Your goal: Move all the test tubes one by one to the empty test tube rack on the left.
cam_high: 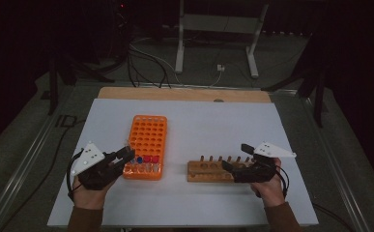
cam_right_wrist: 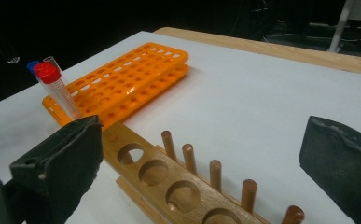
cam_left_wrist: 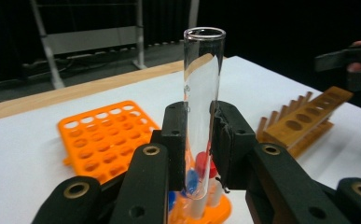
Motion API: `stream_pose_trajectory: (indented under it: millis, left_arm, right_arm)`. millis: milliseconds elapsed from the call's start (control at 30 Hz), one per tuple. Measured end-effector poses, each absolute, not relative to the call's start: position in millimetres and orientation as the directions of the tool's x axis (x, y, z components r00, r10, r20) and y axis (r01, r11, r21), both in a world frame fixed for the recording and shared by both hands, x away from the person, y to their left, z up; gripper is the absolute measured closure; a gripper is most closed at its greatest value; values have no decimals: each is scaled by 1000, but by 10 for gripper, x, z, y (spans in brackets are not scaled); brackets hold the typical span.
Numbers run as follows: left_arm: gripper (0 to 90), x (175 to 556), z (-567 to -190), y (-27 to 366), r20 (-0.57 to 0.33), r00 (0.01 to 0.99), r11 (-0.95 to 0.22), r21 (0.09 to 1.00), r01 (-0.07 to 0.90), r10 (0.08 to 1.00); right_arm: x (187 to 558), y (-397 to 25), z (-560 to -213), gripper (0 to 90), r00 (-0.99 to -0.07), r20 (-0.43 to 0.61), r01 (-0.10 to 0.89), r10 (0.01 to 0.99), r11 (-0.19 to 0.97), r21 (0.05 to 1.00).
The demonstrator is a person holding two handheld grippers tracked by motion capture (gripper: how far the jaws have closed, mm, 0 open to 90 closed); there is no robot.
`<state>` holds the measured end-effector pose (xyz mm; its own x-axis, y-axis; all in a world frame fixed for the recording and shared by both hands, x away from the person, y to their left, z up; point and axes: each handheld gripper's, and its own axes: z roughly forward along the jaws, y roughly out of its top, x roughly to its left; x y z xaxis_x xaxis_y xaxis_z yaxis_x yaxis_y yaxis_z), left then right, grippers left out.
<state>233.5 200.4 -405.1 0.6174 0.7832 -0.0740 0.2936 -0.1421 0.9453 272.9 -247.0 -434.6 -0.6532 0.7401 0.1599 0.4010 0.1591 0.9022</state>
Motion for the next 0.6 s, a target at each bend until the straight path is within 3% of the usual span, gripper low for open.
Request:
stream_pose_trajectory:
  millis: [600]
  left_arm:
    - [763,2385,-4239,2147,-69,538,-124,941,314,840]
  right_arm:
    - [2698,-2618,-4409,1,-621,164,416,766,144,898]
